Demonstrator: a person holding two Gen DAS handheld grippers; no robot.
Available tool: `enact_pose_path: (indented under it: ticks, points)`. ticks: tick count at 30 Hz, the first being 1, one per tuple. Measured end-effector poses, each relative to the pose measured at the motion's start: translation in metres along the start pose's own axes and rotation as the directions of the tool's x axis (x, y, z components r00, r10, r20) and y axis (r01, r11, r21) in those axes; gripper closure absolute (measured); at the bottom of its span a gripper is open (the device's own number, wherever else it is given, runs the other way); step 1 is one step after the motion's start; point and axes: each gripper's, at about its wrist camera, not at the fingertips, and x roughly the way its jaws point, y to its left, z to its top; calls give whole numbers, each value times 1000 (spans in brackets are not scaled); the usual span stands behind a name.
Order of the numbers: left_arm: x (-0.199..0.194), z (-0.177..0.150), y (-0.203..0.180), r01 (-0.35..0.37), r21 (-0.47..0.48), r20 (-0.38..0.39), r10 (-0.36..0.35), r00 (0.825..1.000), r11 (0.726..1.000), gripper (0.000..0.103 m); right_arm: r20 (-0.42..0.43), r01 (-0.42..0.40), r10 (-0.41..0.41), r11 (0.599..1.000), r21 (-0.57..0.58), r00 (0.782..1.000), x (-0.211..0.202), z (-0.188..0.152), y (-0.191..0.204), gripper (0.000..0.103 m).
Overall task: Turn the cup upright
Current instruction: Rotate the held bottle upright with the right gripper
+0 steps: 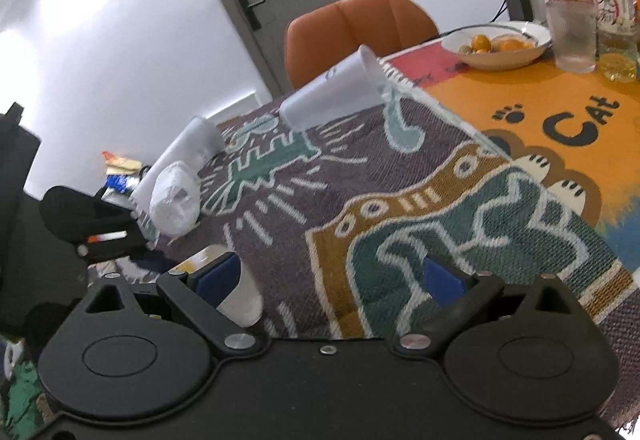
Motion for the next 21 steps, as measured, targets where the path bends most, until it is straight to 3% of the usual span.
enact_pose_path:
  ticks: [6, 12, 17, 21]
  points:
    - [-15, -12, 3, -38, -90, 73, 45, 996, 995, 26, -52, -70, 71, 997, 22, 996, 0, -5, 8, 4]
    - [-36, -38, 12, -59, -266, 166, 106, 980, 962, 24, -94, -118, 126, 989, 85, 988, 5, -8, 16, 4]
    - [-52, -68, 14, -74, -430, 245, 195, 950, 900, 19, -132, -153, 180, 970, 188, 975, 14, -11, 19, 4]
    - [-60, -93, 9, -70, -553, 277, 262, 924, 830, 18, -161, -176, 223, 949, 263, 962, 24, -16, 24, 4]
